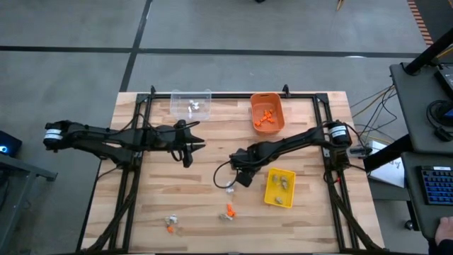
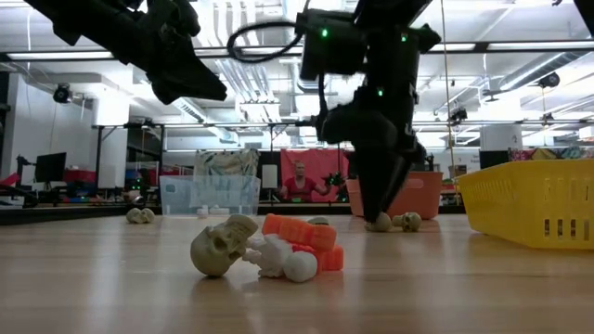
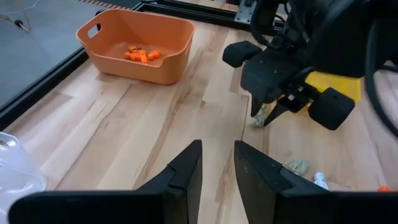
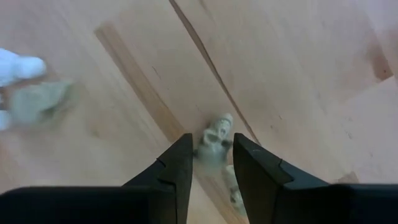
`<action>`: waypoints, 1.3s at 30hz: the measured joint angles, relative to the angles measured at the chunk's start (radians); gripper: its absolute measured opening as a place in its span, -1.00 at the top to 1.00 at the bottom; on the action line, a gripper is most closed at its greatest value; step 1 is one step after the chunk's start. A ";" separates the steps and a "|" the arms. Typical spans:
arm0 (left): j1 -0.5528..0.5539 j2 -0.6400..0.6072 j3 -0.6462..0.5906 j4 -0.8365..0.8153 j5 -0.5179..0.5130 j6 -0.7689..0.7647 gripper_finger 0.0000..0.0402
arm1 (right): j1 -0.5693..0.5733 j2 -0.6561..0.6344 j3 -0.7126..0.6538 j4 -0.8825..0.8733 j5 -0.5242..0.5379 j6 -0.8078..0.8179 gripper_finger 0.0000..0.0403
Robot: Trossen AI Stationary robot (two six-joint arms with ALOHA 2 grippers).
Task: Sort Halloween decoration
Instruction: Put the gray skull toy into the yellow bin
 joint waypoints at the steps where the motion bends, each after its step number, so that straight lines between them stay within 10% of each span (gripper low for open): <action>1: 0.000 0.000 0.000 0.000 0.000 0.000 0.63 | 0.000 0.009 -0.002 0.001 0.000 -0.001 0.51; 27: -0.001 0.000 0.000 0.025 0.000 -0.010 0.62 | 0.002 0.005 0.070 0.008 0.022 -0.111 0.68; 39: 0.000 0.000 0.000 0.026 0.002 -0.009 0.62 | 0.057 -0.099 0.175 -0.348 -0.035 -0.196 0.68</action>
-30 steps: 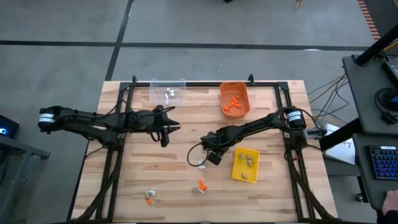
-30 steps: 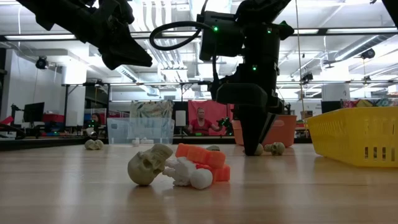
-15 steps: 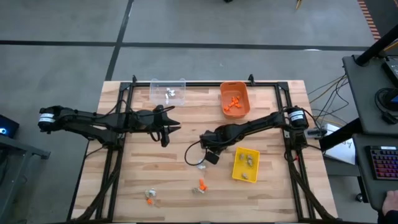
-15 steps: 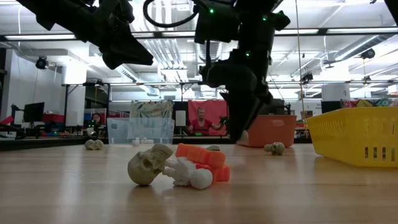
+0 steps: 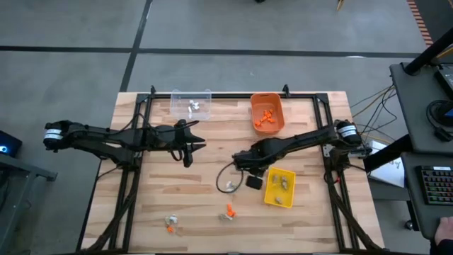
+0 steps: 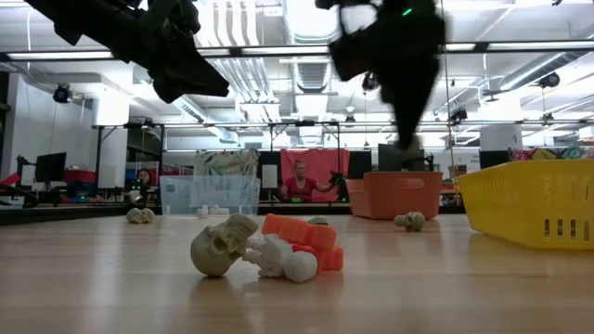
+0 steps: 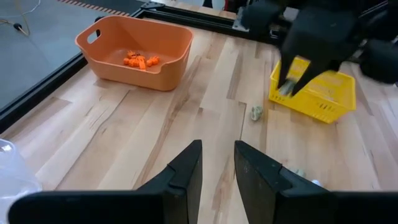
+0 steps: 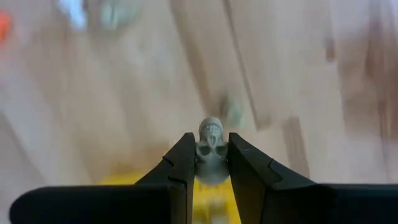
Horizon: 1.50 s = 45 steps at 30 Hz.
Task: Sort Halloween decoration
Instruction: Put the gray skull toy into the yellow bin
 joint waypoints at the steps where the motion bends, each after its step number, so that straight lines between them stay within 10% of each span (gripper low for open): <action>1: 0.000 0.000 0.000 -0.001 0.000 0.000 0.62 | 0.014 -0.013 -0.005 -0.025 -0.003 -0.002 0.68; 14: 0.000 0.000 0.000 0.021 0.000 0.000 0.63 | 0.219 -0.155 -0.254 -0.029 -0.058 0.103 0.64; 26: 0.000 0.000 0.000 0.015 0.001 -0.029 0.63 | 0.186 -0.179 -0.352 0.107 -0.048 0.115 0.19; 45: -0.012 0.139 0.000 -0.231 -0.047 -0.331 0.63 | 0.138 -0.264 -0.322 0.275 0.140 -0.070 0.17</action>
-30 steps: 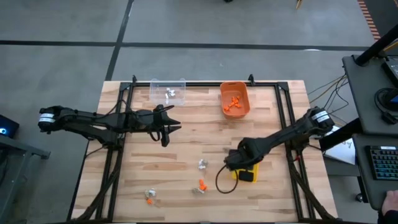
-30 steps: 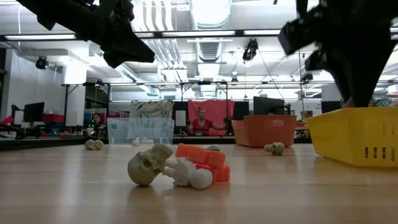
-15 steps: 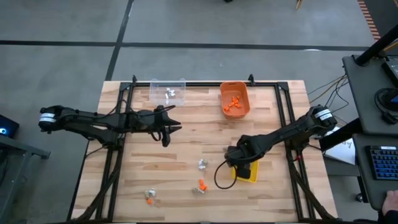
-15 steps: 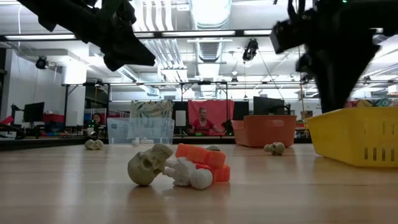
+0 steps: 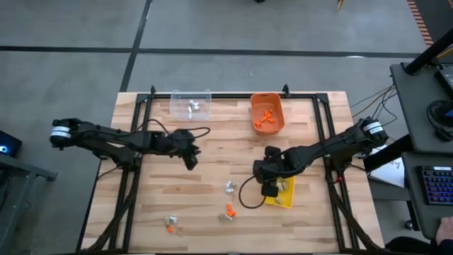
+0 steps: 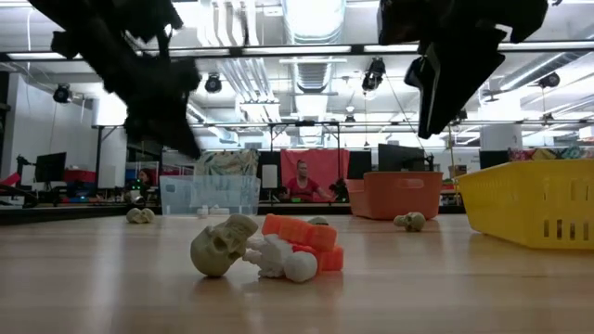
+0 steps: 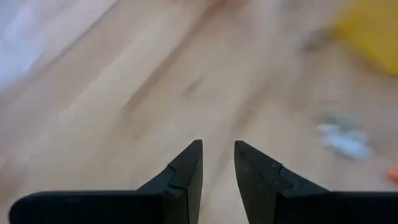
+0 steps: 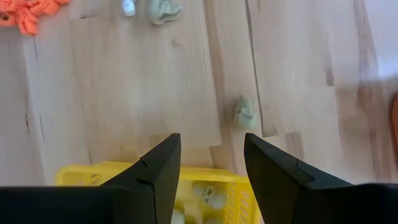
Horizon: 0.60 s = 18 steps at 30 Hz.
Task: Sort Halloween decoration
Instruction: Put the gray skull toy into the yellow bin
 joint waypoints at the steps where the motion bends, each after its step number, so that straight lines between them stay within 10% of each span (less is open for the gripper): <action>1: 0.005 0.011 0.000 -0.052 -0.027 -0.086 0.63 | -0.003 0.000 0.000 0.001 -0.001 -0.004 0.16; 18: 0.048 0.141 0.000 -0.305 -0.171 -0.336 0.63 | -0.026 0.000 0.000 0.044 -0.003 -0.083 0.16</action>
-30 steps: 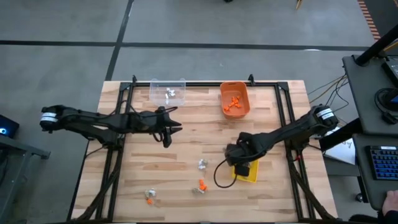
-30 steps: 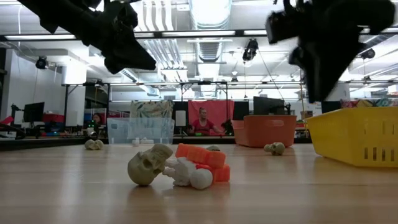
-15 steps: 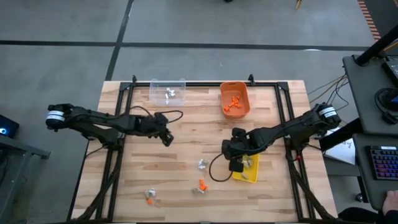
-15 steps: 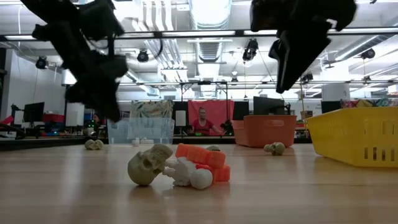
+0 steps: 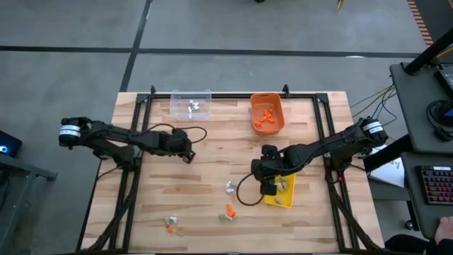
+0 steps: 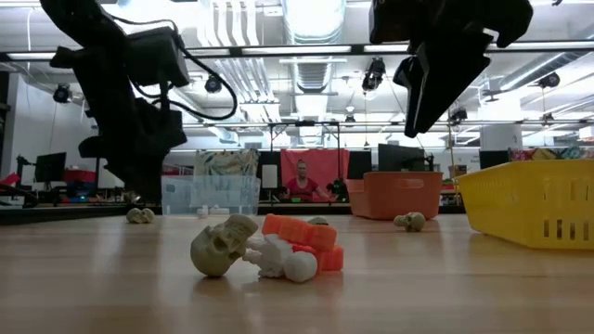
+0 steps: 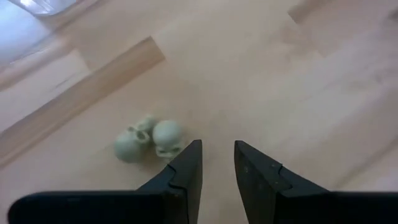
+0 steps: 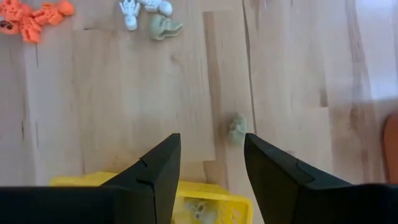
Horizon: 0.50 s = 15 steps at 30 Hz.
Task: Sort Halloween decoration
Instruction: Put the gray skull toy into the yellow bin
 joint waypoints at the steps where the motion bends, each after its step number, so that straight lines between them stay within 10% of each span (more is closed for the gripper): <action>1: 0.007 0.000 0.000 0.004 -0.003 -0.001 0.63 | 0.000 0.000 0.000 0.000 0.000 0.000 0.16; 15: 0.050 0.000 0.000 -0.072 -0.069 -0.014 0.62 | -0.011 0.000 0.000 0.011 0.000 -0.020 0.20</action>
